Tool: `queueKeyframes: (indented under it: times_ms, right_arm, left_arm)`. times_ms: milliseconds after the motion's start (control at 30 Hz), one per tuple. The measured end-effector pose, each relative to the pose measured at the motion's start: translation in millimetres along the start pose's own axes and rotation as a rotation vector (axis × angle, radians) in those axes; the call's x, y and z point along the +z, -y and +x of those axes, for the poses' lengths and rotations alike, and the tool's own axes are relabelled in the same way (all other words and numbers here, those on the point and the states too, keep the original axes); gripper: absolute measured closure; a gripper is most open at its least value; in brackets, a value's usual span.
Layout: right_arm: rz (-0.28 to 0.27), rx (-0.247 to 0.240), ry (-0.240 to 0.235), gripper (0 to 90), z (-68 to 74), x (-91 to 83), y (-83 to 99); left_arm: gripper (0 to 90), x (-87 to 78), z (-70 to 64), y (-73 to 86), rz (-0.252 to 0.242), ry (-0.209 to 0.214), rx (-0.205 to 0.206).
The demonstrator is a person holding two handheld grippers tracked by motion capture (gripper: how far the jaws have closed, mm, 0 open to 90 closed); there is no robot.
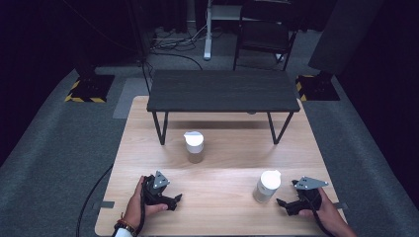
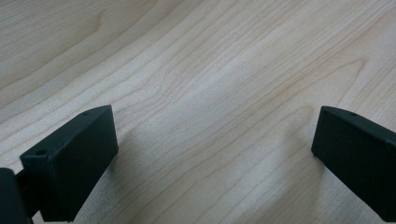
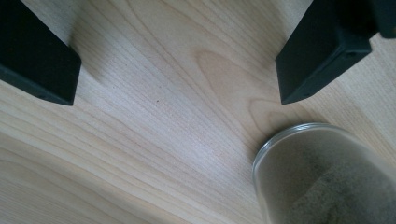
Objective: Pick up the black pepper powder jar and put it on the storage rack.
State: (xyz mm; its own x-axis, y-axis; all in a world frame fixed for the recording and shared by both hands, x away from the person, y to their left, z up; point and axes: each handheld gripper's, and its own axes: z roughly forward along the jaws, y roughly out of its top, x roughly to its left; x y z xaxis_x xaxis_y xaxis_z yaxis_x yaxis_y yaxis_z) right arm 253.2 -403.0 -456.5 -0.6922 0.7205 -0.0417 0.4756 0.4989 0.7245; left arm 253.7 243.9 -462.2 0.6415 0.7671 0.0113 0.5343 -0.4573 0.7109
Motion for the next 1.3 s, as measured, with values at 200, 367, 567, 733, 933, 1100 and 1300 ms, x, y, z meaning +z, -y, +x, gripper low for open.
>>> queueKeyframes:
  times_ms: [200, 367, 567, 733, 933, 1100, 1300]
  right_arm:
    - [0.0, 0.0, 0.0, 0.0, 0.0, 0.0, 0.0]
    - [0.0, 0.001, 0.0, 0.0, 0.1, 0.0, -0.1]
    - [0.0, 0.002, 0.001, 0.0, 0.2, -0.1, 0.0]
    - [0.0, 0.002, 0.001, 0.0, 0.3, -0.1, 0.0]
    - [0.0, 0.002, 0.001, 0.0, 0.3, -0.1, 0.0]
    - [0.001, 0.002, 0.001, 0.0, 0.3, -0.1, 0.0]
    - [0.001, 0.002, 0.001, 0.0, 0.3, -0.2, -0.1]
  left_arm:
    - [0.4, 0.0, 0.0, 0.0, 0.0, 0.0, 0.0]
    - [0.4, 0.0, -0.1, 0.0, 0.0, 0.0, 0.0]
    - [0.4, -0.1, -0.1, 0.0, 0.0, -0.001, 0.0]
    - [0.4, -0.2, -0.1, -0.2, 0.0, -0.001, 0.0]
    - [0.7, 1.1, -1.4, -2.4, 0.002, -0.006, -0.008]
    - [2.0, -1.3, -1.1, -7.3, -0.007, -0.006, -0.005]
    - [1.7, -6.5, 3.7, -14.1, -0.052, 0.011, -0.022]
